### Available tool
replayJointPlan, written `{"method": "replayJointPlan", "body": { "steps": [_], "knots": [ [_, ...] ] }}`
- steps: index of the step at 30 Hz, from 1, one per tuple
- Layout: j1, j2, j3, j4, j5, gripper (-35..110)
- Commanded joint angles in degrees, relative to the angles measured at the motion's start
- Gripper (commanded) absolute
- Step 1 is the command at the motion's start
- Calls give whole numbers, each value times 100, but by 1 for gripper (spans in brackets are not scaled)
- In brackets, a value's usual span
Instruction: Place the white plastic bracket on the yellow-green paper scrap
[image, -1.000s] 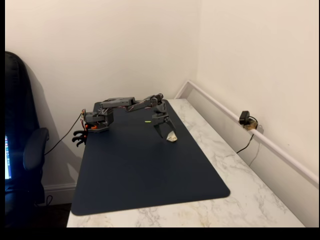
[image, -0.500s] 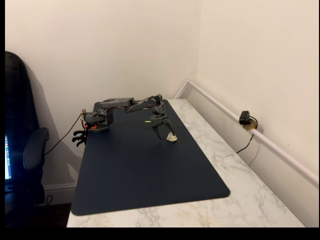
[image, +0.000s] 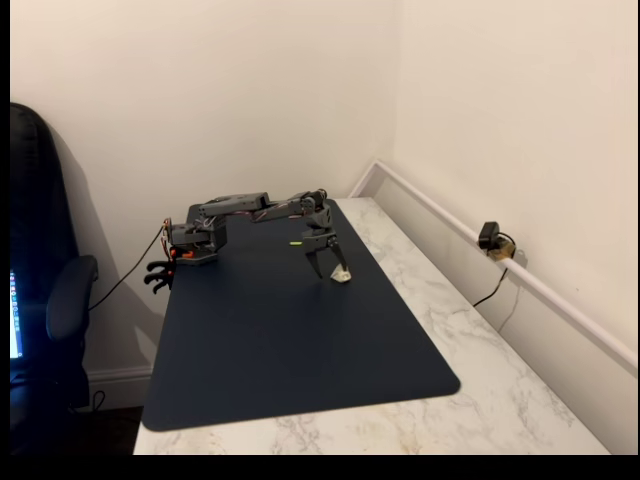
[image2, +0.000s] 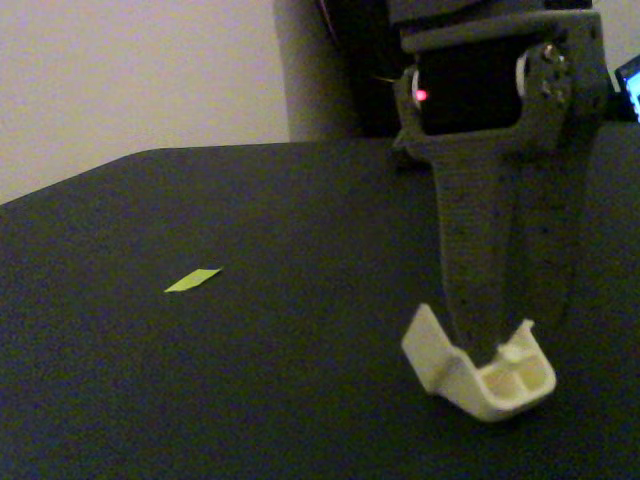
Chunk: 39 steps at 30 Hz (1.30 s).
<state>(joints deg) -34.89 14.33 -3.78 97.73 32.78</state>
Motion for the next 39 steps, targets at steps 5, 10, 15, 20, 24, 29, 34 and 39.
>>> {"method": "replayJointPlan", "body": {
  "steps": [5,10,15,20,24,29,34,39],
  "knots": [
    [-158,1521,1283,290,281,27],
    [-149,2285,2048,281,343,27],
    [-70,2171,1547,272,9,36],
    [114,2021,1125,264,-369,39],
    [290,1512,694,264,-571,39],
    [299,1063,369,264,-554,39],
    [185,984,360,264,-483,40],
    [44,1020,448,272,-369,40]
  ]
}}
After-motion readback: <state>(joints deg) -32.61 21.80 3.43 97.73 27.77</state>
